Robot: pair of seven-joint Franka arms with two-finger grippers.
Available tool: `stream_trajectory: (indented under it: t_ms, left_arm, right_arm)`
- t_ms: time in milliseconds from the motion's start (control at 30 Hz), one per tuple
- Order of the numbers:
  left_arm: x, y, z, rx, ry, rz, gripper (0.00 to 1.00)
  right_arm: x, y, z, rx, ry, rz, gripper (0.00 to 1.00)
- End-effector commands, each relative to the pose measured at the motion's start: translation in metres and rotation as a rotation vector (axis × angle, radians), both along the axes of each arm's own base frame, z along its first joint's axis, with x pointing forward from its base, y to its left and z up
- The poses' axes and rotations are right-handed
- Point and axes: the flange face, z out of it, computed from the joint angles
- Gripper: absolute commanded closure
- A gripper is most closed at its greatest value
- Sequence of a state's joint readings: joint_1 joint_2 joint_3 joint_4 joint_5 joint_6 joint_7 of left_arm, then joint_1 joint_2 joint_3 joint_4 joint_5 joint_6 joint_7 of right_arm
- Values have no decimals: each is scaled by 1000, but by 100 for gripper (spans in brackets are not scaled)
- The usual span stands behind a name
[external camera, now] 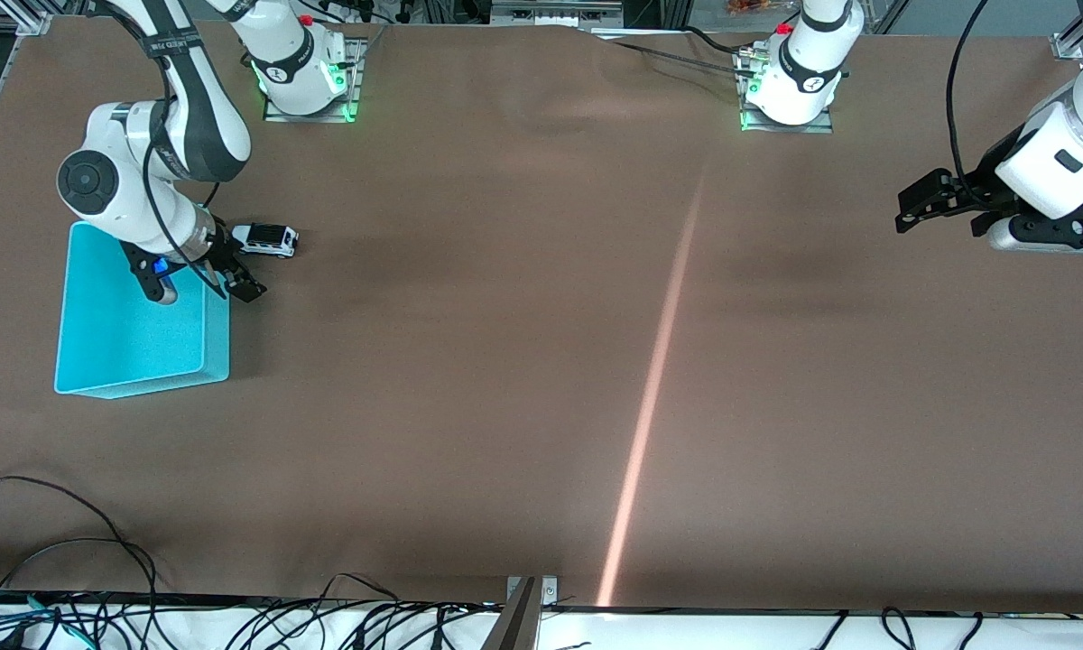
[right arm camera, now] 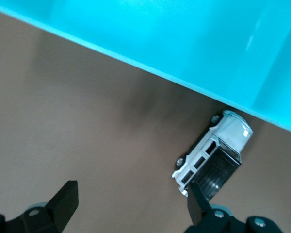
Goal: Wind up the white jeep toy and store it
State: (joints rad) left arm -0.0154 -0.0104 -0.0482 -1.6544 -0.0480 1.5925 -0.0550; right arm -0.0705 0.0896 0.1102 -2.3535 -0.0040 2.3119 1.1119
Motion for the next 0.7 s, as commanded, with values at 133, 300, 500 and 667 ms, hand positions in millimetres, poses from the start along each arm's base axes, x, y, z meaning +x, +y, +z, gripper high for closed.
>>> stream_trajectory:
  t_ms: [133,300,500,667]
  left_arm:
    - [3,2,2,-18,-11,-4,0]
    - [3,1,2,-18,-11,-5,0]
    - [3,3,2,-18,-11,-2,0]
    - [3,3,2,-18,-13,-2,0]
  right_arm:
    - [-43,-14,-34,-28,39,-163,0]
    - [-69,-14,-45,-38,37,-154,0]
    - [-80,-14,-54,-40,44,-153,0]
    - [-91,-17,-63,-37,29,-161,0]
